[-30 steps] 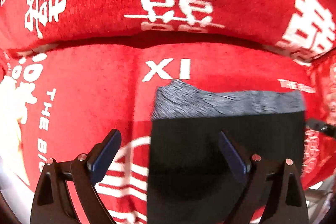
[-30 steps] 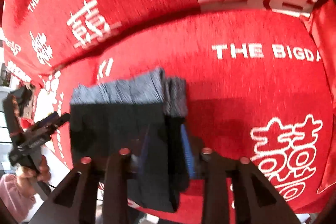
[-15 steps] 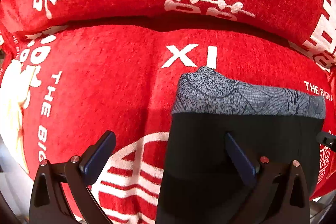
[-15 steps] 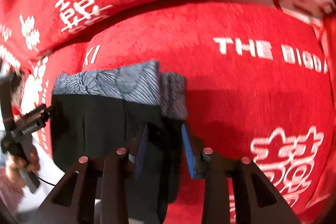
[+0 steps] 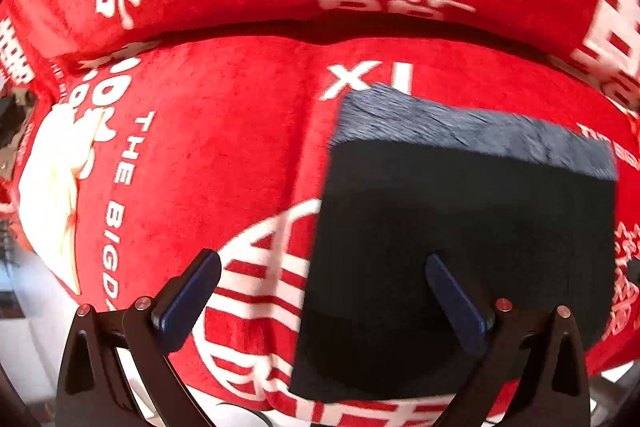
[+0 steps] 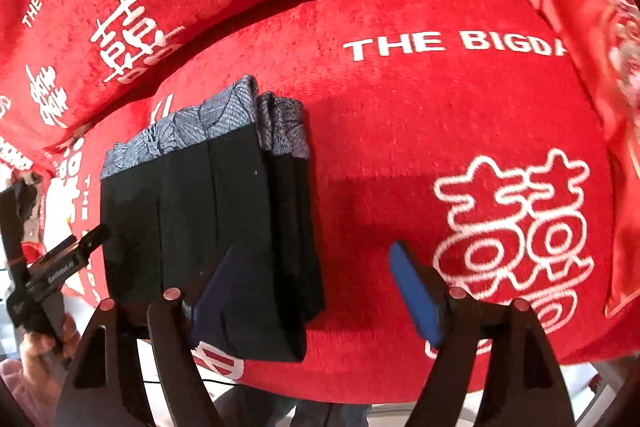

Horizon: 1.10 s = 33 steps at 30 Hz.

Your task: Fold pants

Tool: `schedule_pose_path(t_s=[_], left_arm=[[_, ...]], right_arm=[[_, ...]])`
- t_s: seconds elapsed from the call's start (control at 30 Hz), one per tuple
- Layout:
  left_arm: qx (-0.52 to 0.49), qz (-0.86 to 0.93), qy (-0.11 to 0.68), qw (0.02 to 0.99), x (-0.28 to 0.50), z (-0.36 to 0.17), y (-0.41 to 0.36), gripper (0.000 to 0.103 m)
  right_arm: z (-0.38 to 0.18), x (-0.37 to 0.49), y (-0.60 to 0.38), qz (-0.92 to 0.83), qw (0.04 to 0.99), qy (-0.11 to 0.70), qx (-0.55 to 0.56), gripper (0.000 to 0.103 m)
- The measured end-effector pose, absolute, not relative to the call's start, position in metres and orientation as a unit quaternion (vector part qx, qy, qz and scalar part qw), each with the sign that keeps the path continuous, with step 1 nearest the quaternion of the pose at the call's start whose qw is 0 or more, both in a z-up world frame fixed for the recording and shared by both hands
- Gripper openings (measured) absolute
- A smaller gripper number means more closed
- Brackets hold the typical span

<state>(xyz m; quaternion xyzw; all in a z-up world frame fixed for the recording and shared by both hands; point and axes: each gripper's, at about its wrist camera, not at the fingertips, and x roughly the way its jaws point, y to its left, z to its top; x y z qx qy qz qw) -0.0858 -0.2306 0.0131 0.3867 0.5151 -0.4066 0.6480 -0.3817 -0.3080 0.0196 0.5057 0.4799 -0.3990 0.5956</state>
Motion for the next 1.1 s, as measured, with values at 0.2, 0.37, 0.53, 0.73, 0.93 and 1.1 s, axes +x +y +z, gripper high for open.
schedule_pose_path(t_s=[0.2,0.37,0.53,0.73,0.93,1.1], left_arm=[[0.398,-0.427,0.521,0.623,-0.103,0.026,-0.213,0.103],[0.425,-0.425,0.503,0.621,-0.112,0.039,-0.194,0.103],[0.439,-0.423,0.496,0.618,-0.115,0.046,-0.176,0.103],[0.435,-0.423,0.506,0.614,-0.117,0.054,-0.159,0.103],[0.434,-0.423,0.512,0.609,-0.120,0.063,-0.146,0.103],[0.442,-0.424,0.505,0.608,-0.122,0.073,-0.138,0.103]], right_arm=[[0.034,-0.361,-0.278,-0.401,0.597,0.491,0.492,0.082],[0.042,-0.334,-0.250,-0.391,0.598,0.521,0.467,0.082],[0.047,-0.314,-0.228,-0.377,0.596,0.538,0.461,0.082],[0.058,-0.301,-0.213,-0.383,0.599,0.547,0.441,0.082],[0.071,-0.296,-0.199,-0.391,0.598,0.549,0.434,0.082],[0.079,-0.296,-0.194,-0.399,0.595,0.548,0.433,0.082]])
